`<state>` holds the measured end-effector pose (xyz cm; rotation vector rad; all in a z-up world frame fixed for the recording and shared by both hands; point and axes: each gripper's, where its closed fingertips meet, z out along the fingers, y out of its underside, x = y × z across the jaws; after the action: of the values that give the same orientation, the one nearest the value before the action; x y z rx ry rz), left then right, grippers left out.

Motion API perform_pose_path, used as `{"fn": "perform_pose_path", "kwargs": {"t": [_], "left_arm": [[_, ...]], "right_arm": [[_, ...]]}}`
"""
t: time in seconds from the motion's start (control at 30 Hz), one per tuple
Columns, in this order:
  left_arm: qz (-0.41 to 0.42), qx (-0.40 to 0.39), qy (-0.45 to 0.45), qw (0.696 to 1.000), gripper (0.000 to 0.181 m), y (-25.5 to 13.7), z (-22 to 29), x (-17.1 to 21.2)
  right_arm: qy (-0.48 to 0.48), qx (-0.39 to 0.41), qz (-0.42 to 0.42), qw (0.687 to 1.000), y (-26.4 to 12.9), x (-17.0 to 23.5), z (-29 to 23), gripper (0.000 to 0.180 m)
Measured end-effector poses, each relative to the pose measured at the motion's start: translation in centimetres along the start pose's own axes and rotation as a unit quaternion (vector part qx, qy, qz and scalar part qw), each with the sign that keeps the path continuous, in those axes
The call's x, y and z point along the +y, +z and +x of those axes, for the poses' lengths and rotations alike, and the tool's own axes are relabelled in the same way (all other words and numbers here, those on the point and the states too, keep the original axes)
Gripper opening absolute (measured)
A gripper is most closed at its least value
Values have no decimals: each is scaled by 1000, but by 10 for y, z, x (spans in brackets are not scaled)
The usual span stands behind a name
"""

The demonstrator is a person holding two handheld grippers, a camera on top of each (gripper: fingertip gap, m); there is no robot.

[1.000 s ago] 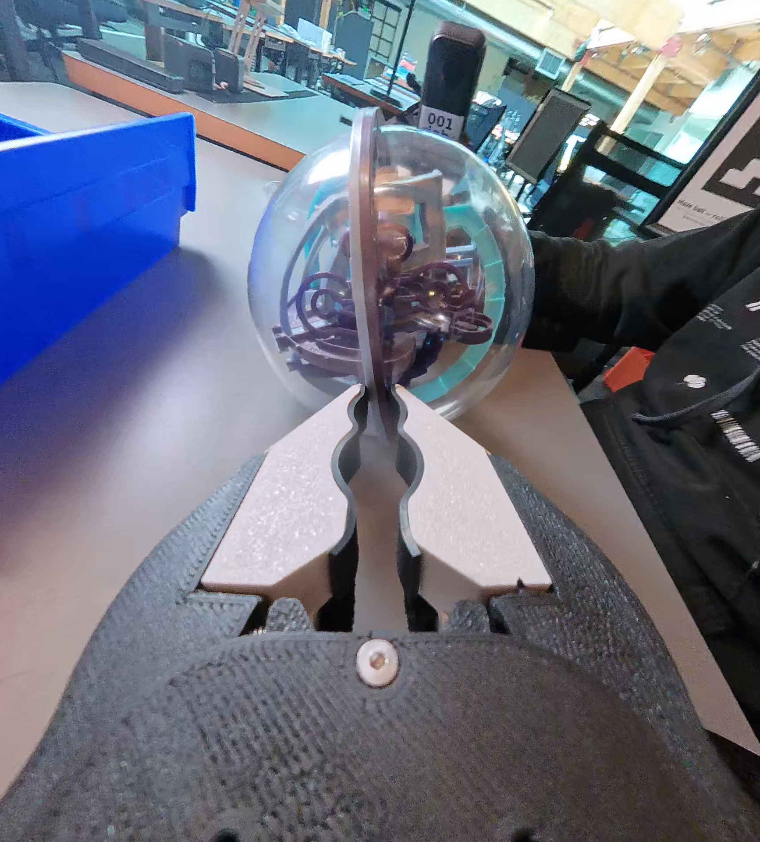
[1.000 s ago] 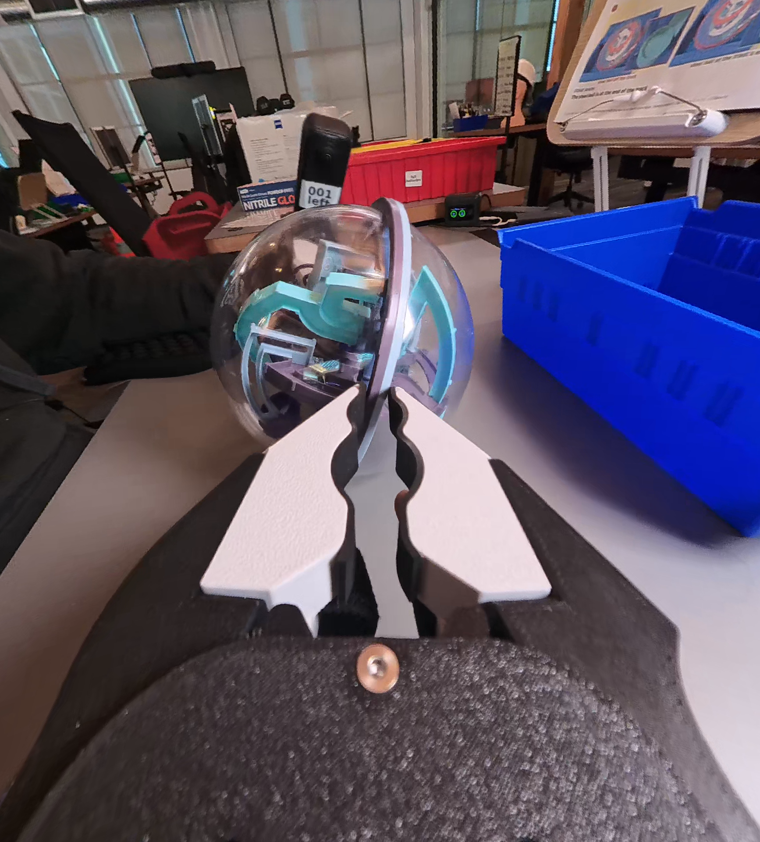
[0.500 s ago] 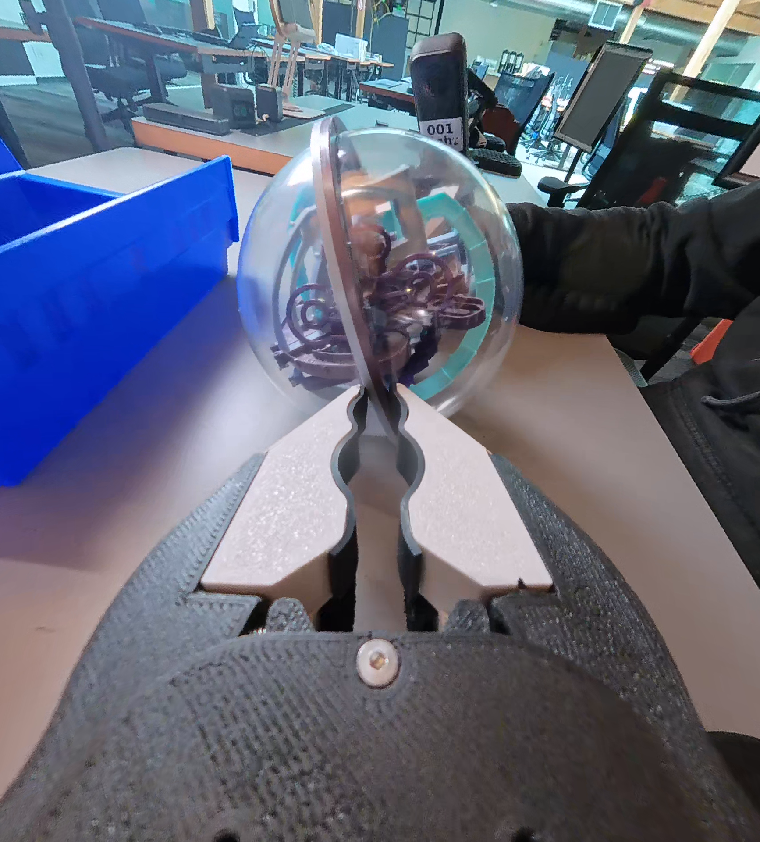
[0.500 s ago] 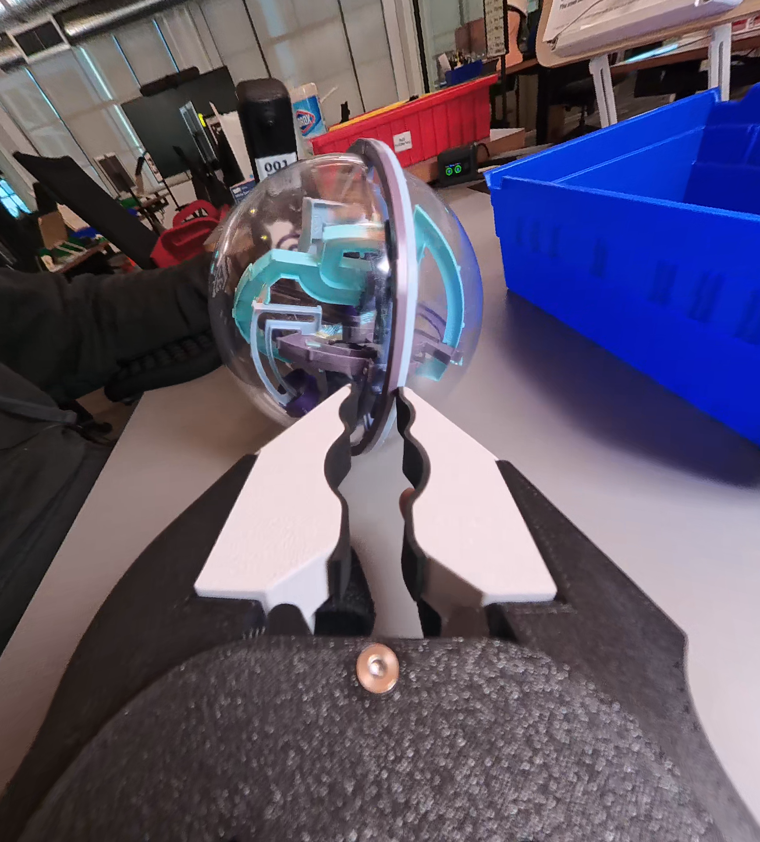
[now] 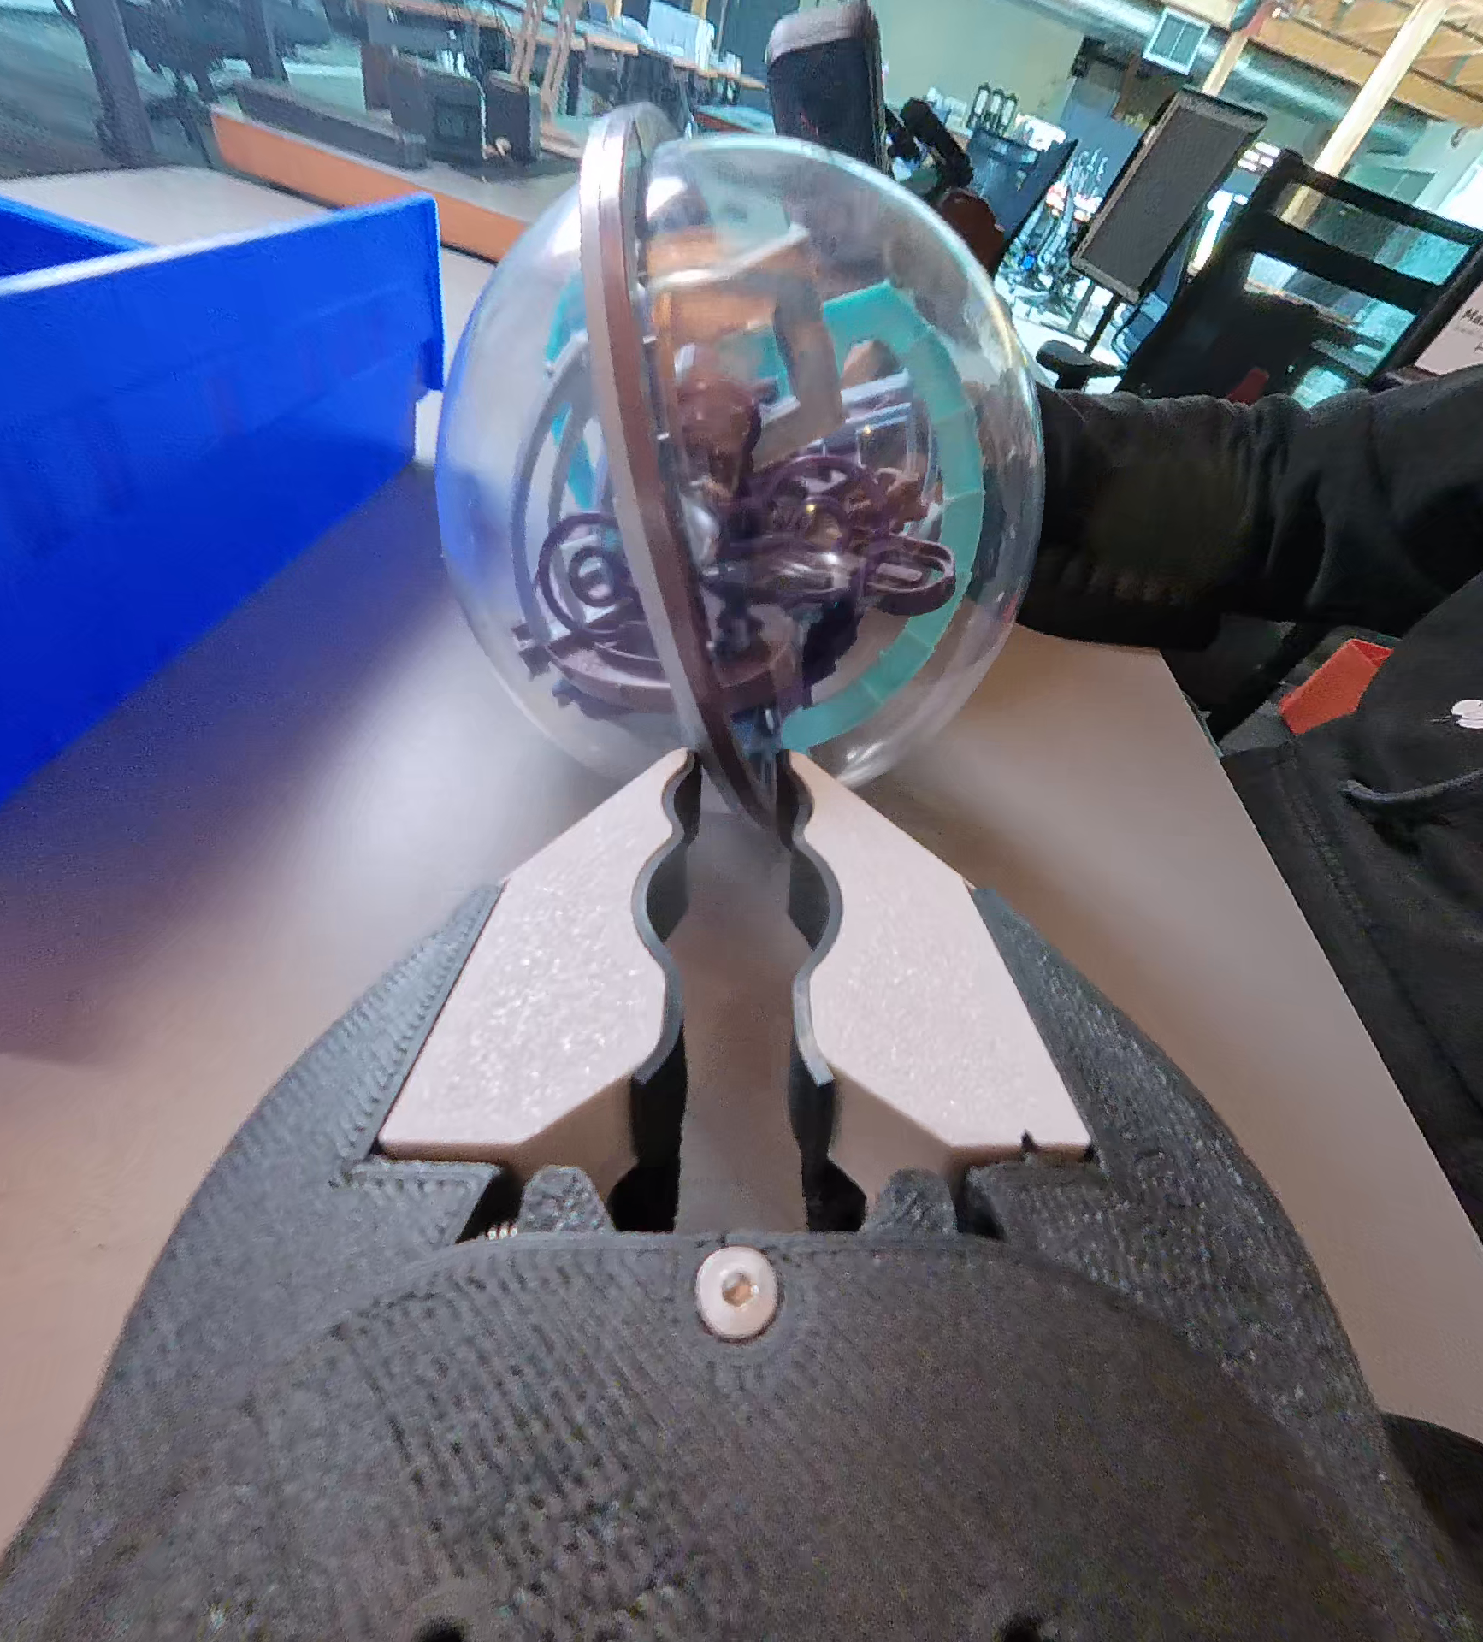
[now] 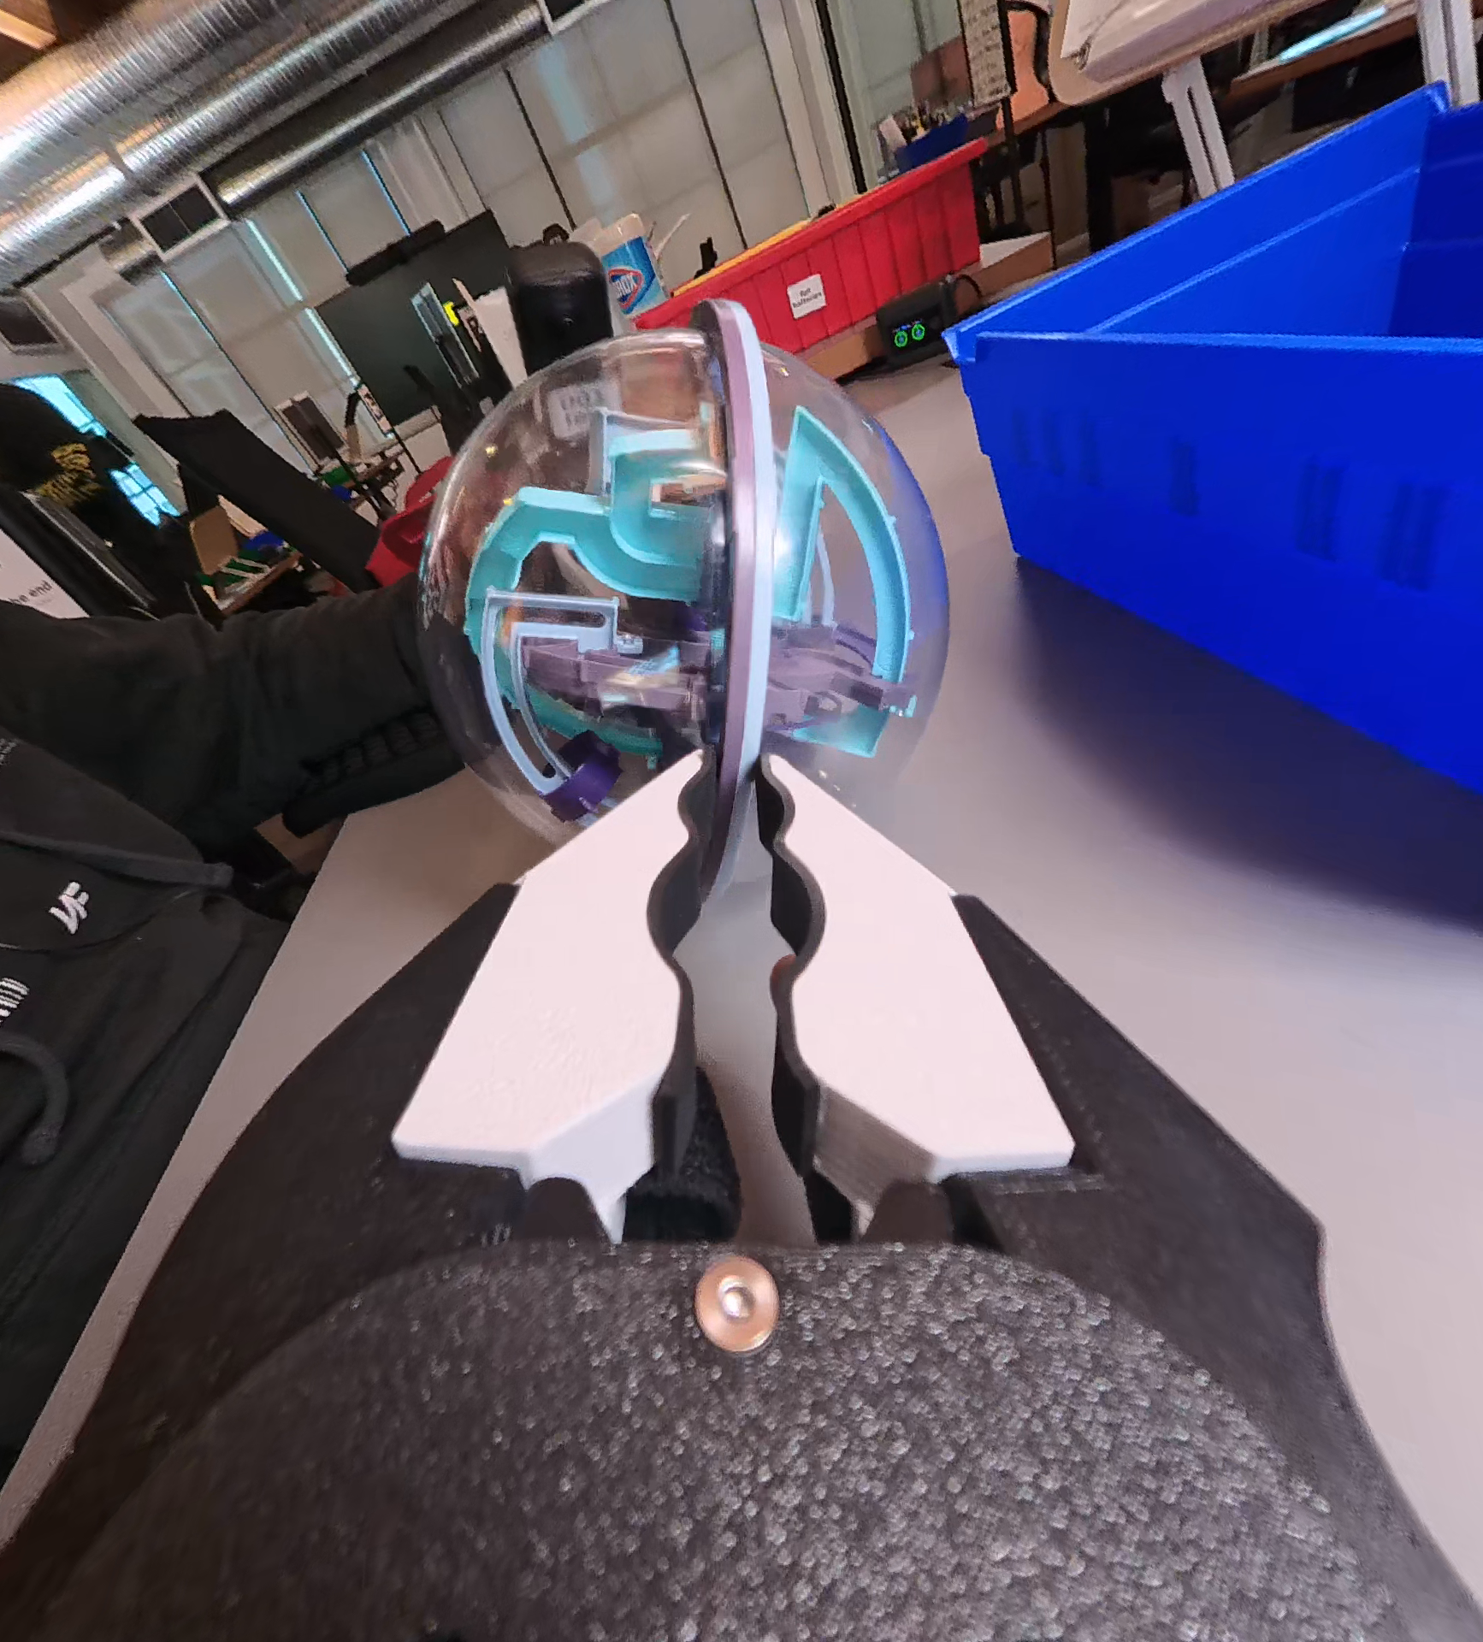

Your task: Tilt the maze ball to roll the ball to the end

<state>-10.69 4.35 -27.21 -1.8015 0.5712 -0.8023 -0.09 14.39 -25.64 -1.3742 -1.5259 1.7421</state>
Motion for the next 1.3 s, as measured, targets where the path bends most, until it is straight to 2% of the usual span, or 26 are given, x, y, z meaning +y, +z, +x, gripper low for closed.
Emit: {"fn": "perform_pose_path", "kwargs": {"t": [0.1, 0.2, 0.33, 0.63, 0.77, 1.07, 1.2, 1.3], "left_arm": [[-10, 2, -5, 1000, 17, 2, 1, 3], [-6, -7, 20, 1000, 9, 2, 2, 0], [27, -43, 63, 997, 7, -5, 1, -21], [113, -102, 136, 979, 7, -30, 5, -69], [150, -110, 180, 966, 7, -45, 17, -110], [210, -130, 304, 920, 7, -79, 65, -223], [229, -115, 325, 910, 7, -81, 78, -247], [242, -105, 327, 908, 7, -79, 82, -253]], "right_arm": [[-27, 7, 8, 1000, -1, -2, -2, 6], [-92, 20, 20, 995, -3, -8, -10, 6], [-194, 52, 30, 979, -4, -20, -22, 6], [-328, 109, 23, 938, 4, -38, -34, 6], [-376, 113, 31, 919, 5, -73, -47, 6], [-484, 126, 77, 863, -11, -198, -106, 6], [-496, 139, 77, 854, -21, -222, -125, 6], [-500, 146, 84, 850, -26, -223, -132, 5]]}}
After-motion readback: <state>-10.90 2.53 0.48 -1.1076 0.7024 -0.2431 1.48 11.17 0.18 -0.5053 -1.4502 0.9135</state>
